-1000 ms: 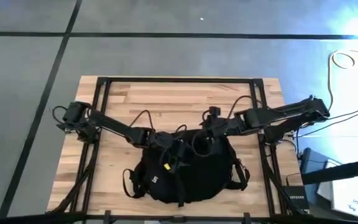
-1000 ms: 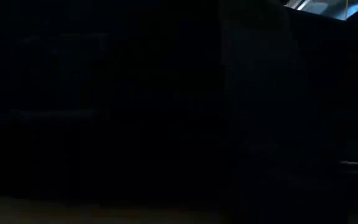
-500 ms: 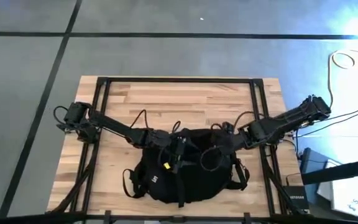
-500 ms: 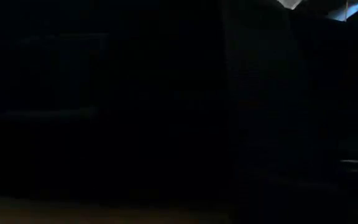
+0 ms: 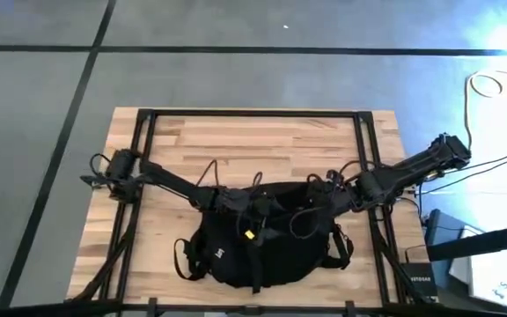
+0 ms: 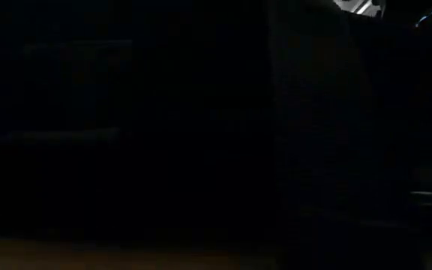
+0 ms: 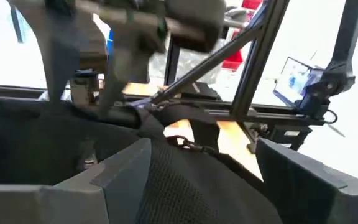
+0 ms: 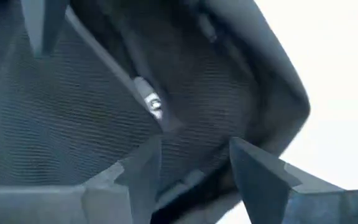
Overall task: Unpack backpack
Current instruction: Close the black backpack
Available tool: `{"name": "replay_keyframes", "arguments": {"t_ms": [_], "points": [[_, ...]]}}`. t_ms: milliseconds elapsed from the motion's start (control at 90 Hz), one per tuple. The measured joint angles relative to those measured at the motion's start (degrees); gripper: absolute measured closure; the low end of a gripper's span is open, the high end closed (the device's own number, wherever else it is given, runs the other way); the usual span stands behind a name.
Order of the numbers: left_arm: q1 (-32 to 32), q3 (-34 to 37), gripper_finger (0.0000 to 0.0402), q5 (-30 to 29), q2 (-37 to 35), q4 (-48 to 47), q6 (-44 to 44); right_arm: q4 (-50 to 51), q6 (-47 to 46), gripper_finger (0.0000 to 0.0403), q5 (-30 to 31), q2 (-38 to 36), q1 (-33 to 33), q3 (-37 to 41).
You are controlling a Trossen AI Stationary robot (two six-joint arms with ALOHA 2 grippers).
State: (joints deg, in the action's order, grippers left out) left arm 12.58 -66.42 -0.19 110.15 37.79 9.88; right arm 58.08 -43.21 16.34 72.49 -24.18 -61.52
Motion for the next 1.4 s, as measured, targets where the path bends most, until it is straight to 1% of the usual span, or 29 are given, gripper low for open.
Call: {"name": "replay_keyframes", "arguments": {"t_ms": [200,389,456,544,644,756,811,889,967,1078,1278,1400], "points": [[0.19,-4.05,0.0125,-0.86,4.82,-1.39,-4.02,1.07,-3.08,0.0228,4.46,-1.47,-2.18,0.79],[0.15,-5.24,0.0125,-4.93,5.24,-4.92,-6.37,-0.43,-7.72,0.0222,4.87,-1.72,-2.47,7.03],[0.15,-5.24,0.0125,-5.11,5.24,-5.15,-6.95,-3.98,-8.95,0.0216,4.92,-2.62,-2.43,10.01],[0.17,-5.24,0.0125,-5.09,5.24,-5.56,-7.31,-13.25,-8.54,0.0204,5.07,-4.38,-2.43,13.73],[0.19,-5.24,0.0125,-5.09,4.74,-9.09,-8.44,-21.74,-7.54,0.0188,4.44,-5.8,-2.41,16.59],[0.17,-5.17,0.0125,-5.75,2.77,-13.39,-6.7,-25.07,-8.17,0.0172,2.57,-6.33,-2.43,18.93],[0.17,-5.19,0.0125,-6.3,1.51,-15.03,-7.17,-26.68,-8.71,0.0168,2.26,-5.78,-2.43,20.53],[0.37,-5.19,0.0125,-7.32,-0.07,-18.86,-8.48,-32.28,-8.7,0.0167,2.12,-4.88,-2.43,23.28],[0.82,-5.17,0.0125,-8.1,-1.7,-25.09,-8.9,-40.08,-7.55,0.017,2.2,-3.62,-2.41,25.66],[2.23,-5.17,0.0125,-9.75,-3.76,-34.55,-8.81,-49.78,-4.85,0.0177,2.38,-1.06,-2.41,26.5],[6.62,-5.15,0.0125,-11.87,-8.39,-47.58,-5.9,-60.18,-0.06,0.0182,2.26,3.31,-2.43,25.95],[10.82,-5.15,0.0125,-17.27,-12.38,-56.55,-3.51,-63.91,0.95,0.0182,3.27,6.01,-2.43,25.92]]}}
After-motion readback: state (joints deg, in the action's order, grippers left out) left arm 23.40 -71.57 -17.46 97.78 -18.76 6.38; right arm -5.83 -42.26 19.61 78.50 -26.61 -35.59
